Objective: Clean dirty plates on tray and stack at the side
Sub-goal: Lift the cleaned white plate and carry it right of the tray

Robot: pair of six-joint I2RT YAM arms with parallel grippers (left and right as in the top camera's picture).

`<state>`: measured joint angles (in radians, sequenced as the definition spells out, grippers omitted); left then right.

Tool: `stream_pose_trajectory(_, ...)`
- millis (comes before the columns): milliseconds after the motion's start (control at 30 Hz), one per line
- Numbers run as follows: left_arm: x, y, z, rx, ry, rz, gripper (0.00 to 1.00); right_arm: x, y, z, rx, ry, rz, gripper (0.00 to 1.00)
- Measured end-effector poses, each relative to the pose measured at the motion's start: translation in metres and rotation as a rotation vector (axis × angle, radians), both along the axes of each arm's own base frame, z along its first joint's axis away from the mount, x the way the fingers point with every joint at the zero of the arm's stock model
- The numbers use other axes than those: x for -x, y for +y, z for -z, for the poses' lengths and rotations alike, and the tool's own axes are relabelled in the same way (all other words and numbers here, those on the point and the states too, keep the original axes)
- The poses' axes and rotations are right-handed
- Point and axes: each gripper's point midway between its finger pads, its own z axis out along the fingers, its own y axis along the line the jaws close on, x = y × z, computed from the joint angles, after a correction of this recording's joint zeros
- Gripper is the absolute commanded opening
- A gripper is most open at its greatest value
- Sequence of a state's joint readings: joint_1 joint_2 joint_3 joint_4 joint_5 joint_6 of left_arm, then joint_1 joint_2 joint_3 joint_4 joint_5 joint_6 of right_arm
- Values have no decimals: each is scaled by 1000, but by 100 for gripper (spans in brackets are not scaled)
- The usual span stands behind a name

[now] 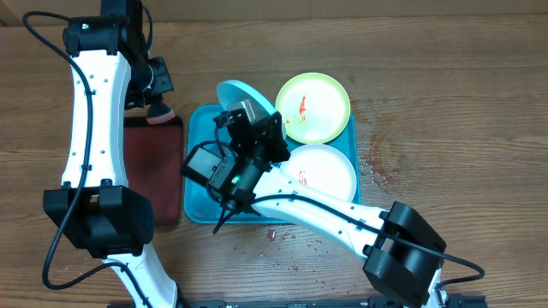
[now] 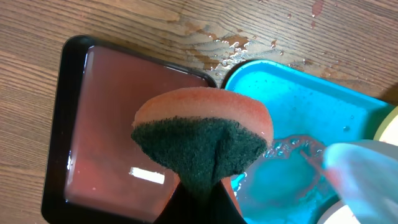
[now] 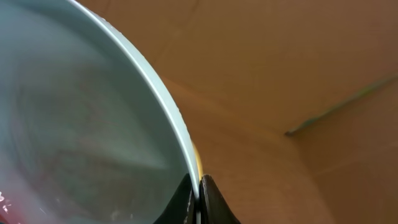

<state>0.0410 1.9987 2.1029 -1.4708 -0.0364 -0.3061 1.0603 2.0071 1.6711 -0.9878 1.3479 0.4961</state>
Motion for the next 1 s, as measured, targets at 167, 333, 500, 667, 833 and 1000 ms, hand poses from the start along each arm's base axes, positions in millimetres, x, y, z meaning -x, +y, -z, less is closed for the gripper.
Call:
stream_pose_trajectory(167,0,0,0,0,0,0,4,7,2,-21,51,-106,9,4)
stream_pose_trajectory(333,0,0,0,0,1,0,4,14,7,-31,60,-147,2,4)
stream_pose_trajectory(500,0,0,0,0,1,0,4,16,7,-35,61,-160,0,4)
stream_pose_trajectory(667,0,-1,0,8,1,2,4,17,7,-36,60,-156,-2,4)
stream_pose_trajectory(833,0,-3,0,17,1,3,4,17,8,-29,55,-115,-15,4)
stream_pose_trajectory(1000,1,-3,0,19,3,3,4,18,9,-16,33,-41,-37,4)
